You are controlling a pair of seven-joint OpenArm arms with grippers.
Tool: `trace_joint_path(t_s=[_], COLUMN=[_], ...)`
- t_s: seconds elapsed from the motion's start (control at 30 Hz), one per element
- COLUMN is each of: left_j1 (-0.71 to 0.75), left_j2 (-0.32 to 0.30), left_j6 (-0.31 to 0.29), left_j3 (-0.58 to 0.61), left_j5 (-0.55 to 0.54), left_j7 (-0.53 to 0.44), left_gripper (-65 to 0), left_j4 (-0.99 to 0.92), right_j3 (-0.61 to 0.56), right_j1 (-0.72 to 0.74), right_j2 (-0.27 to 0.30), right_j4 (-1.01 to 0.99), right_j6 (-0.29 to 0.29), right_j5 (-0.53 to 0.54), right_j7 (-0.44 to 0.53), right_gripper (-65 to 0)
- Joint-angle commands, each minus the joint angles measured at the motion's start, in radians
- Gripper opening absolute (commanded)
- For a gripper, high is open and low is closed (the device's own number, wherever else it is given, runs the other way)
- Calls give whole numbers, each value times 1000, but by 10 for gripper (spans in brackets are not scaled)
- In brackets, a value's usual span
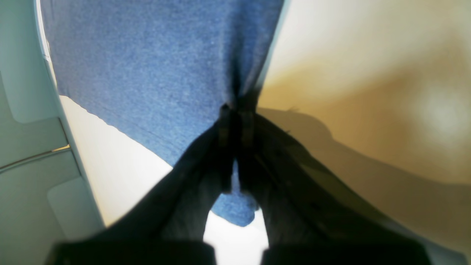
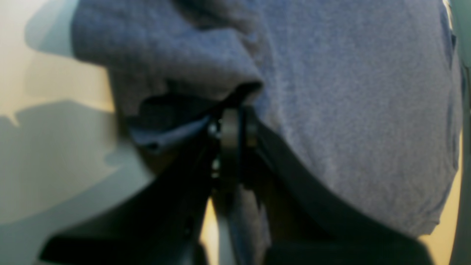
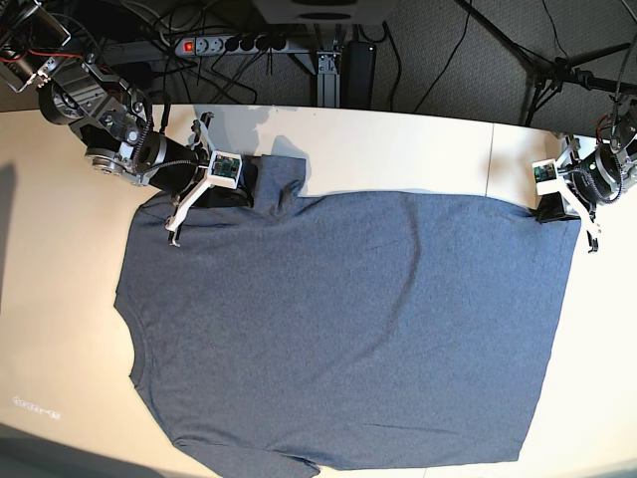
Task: Fold the T-shirt properly
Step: 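Lift both held corners and pull them apart to stretch the collar edge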
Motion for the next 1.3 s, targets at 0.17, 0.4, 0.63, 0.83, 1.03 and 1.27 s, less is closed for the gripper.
trace_joint_path(t_s=[0.17,0.4,0.63,0.83,1.03,1.27], left_j1=[11,11,11,12,12,-3], left_j2=[-11,-11,-23,-50,-53,-53], left_j6=[-43,-130,-169,-322,-322,-321], left_j3=[9,-11,-101,-182,-250,-276], left_j5=[12,10,10,-73,-133,-245], left_j7=[1,0,0,-51,-42,112], left_gripper=[-650,-650,-650,-650,-650,-650], left_j4=[-5,-3,-3,25,103,230], right_j3=[-4,2,29,43,98,156], right_j1=[-6,-7,-10,-10,-10,-9], right_j2=[19,19,55,86,89,89], right_j4=[-17,-6,92,152,170,230], right_j6=[32,32,34,34,35,35], right_j5=[-20,41,135,152,188,188], right_j7=[-91,-101,-184,-230,-230,-234], right_gripper=[-650,-650,-650,-650,-650,-650])
